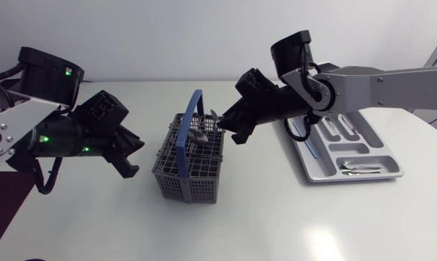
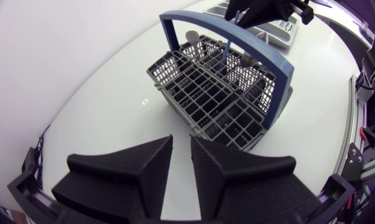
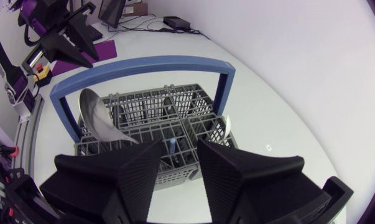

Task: Unload the cutlery basket into the drawer organizer.

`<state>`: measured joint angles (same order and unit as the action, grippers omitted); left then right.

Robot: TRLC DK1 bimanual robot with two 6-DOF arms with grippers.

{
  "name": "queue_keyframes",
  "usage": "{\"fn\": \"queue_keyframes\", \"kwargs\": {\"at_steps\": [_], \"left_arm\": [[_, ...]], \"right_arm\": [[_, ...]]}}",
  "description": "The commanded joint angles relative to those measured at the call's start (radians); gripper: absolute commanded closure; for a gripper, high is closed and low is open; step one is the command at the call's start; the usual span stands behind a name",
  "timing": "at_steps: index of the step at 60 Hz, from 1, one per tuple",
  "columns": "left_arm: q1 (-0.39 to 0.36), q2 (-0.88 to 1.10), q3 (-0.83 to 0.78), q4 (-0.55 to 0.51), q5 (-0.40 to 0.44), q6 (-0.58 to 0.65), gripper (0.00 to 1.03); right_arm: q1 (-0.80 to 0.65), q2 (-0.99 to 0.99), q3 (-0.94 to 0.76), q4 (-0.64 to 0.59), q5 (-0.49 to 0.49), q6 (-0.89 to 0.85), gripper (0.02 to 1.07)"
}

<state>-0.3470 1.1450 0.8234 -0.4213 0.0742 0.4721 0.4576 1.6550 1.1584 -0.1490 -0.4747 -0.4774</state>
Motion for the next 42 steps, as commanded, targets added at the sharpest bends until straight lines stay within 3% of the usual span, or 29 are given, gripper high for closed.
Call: {"fn": "queue_keyframes", "kwargs": {"at_steps": [1, 5, 14, 42], "left_arm": [[-0.009, -0.018, -0.021, 0.003, 0.01, -0.012, 0.81], [-0.01, -0.021, -0.023, 0.003, 0.01, -0.013, 0.81], [-0.01, -0.03, -0.021, -0.001, 0.01, -0.013, 0.81], [-0.015, -0.036, -0.01, -0.013, 0.01, -0.015, 0.81]], "right_arm": [[0.013, 0.037, 0.04, 0.006, 0.001, 0.034, 0.62], [0.023, 0.052, 0.052, 0.003, 0.008, 0.034, 0.63], [0.029, 0.066, 0.06, -0.001, 0.013, 0.034, 0.8], [0.027, 0.054, 0.015, -0.017, 0.013, 0.022, 0.8]]}}
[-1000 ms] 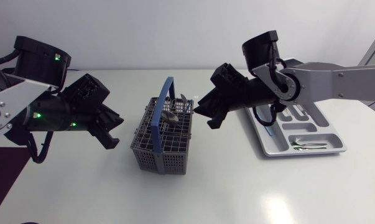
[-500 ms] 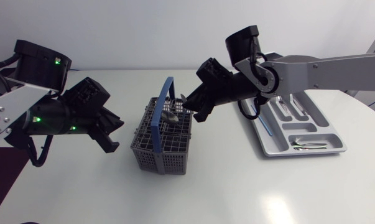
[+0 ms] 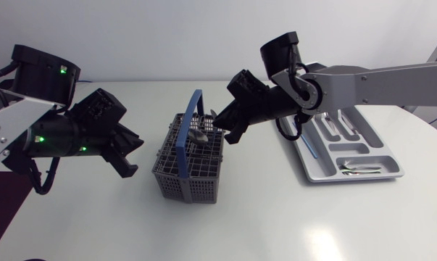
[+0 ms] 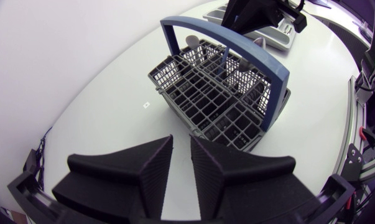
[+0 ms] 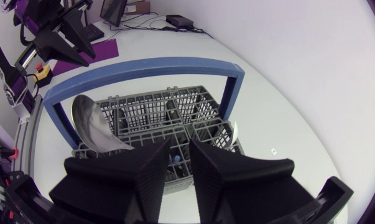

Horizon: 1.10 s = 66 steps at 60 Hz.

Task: Unload the cutlery basket into the drawer organizer.

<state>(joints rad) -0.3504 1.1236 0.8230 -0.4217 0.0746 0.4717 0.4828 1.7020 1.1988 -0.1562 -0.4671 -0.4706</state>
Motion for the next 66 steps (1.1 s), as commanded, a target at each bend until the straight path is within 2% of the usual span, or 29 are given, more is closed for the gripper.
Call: {"fn": "queue_keyframes", "kwargs": {"at_steps": [1, 26, 58, 66], "left_arm": [[-0.012, -0.016, -0.01, -0.012, 0.011, -0.015, 0.81], [-0.013, -0.022, -0.008, -0.017, 0.011, -0.016, 0.82], [-0.018, -0.025, -0.012, -0.019, 0.011, -0.019, 0.82], [-0.021, -0.025, -0.012, -0.019, 0.011, -0.022, 0.82]], "right_arm": [[0.002, 0.007, -0.027, -0.009, 0.005, 0.015, 0.8], [0.002, 0.01, -0.088, 0.026, -0.001, 0.001, 0.79], [0.0, 0.05, -0.076, 0.067, -0.002, 0.006, 0.8], [0.0, 0.056, -0.088, 0.095, -0.002, 0.007, 0.91]]}}
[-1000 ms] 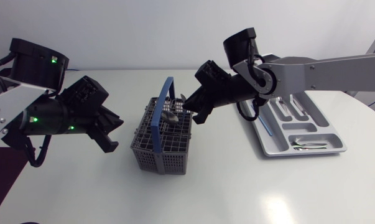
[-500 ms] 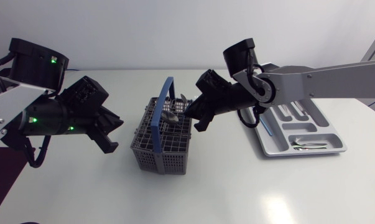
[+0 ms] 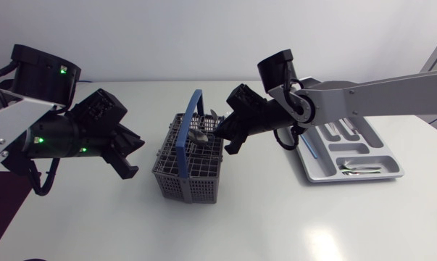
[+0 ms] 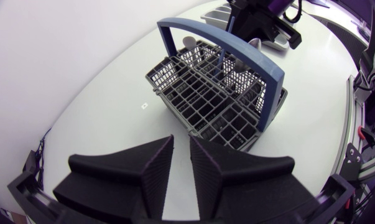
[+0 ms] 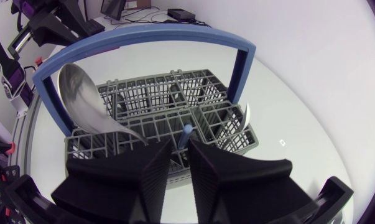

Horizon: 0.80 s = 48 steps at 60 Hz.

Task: Unload the cutlery basket into the drawer organizer.

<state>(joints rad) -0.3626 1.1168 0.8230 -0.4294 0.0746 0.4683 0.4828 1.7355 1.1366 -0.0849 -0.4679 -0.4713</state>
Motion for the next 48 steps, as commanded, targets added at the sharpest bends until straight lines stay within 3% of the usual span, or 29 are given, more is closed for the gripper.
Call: {"fn": "queue_keyframes", "kwargs": {"at_steps": [1, 10, 26, 48], "left_arm": [[-0.009, -0.018, -0.013, -0.011, 0.011, -0.02, 0.82], [-0.012, -0.018, -0.016, -0.009, 0.011, -0.025, 0.82], [-0.015, -0.018, -0.01, -0.012, 0.011, -0.026, 0.82], [-0.027, -0.029, 0.002, -0.023, 0.011, -0.034, 0.82]], "right_arm": [[0.0, 0.022, -0.026, 0.027, -0.003, 0.007, 0.93], [-0.006, 0.024, -0.029, 0.039, -0.02, 0.007, 1.02], [-0.012, -0.01, -0.037, 0.034, -0.02, 0.011, 1.02], [-0.021, -0.221, -0.052, -0.093, -0.017, 0.01, 1.02]]}}
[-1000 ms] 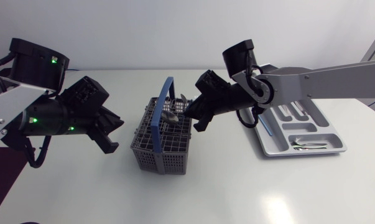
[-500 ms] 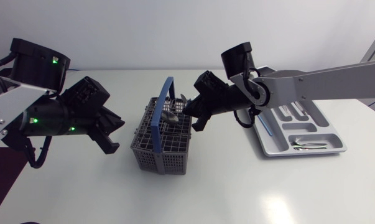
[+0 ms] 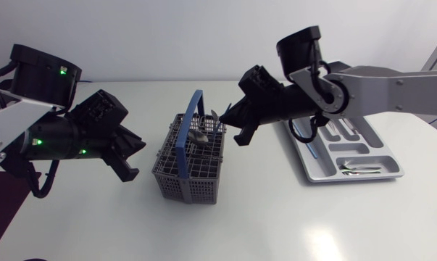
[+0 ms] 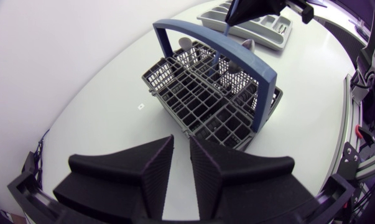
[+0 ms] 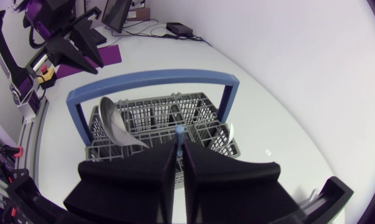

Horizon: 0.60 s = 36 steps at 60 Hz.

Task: Unload the cutlery basket into the drawer organizer.

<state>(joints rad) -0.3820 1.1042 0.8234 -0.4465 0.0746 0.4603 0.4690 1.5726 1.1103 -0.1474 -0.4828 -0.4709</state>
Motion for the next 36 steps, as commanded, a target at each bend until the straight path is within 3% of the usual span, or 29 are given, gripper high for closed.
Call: {"fn": "queue_keyframes", "kwargs": {"at_steps": [1, 14, 24, 36], "left_arm": [[-0.009, -0.017, 0.002, -0.008, 0.011, -0.026, 0.82], [-0.018, -0.032, 0.016, -0.031, 0.011, -0.031, 0.82], [-0.028, -0.038, 0.026, -0.044, 0.011, -0.031, 0.82], [-0.034, -0.044, 0.033, -0.049, 0.011, -0.031, 0.82]], "right_arm": [[-0.007, -0.065, -0.026, -0.037, -0.002, 0.009, 1.02], [-0.026, -0.181, 0.006, -0.179, 0.015, -0.003, 1.02], [-0.055, -0.255, 0.077, -0.376, 0.055, -0.054, 1.02], [-0.194, -0.261, 0.183, -0.612, 0.069, -0.146, 1.02]]}}
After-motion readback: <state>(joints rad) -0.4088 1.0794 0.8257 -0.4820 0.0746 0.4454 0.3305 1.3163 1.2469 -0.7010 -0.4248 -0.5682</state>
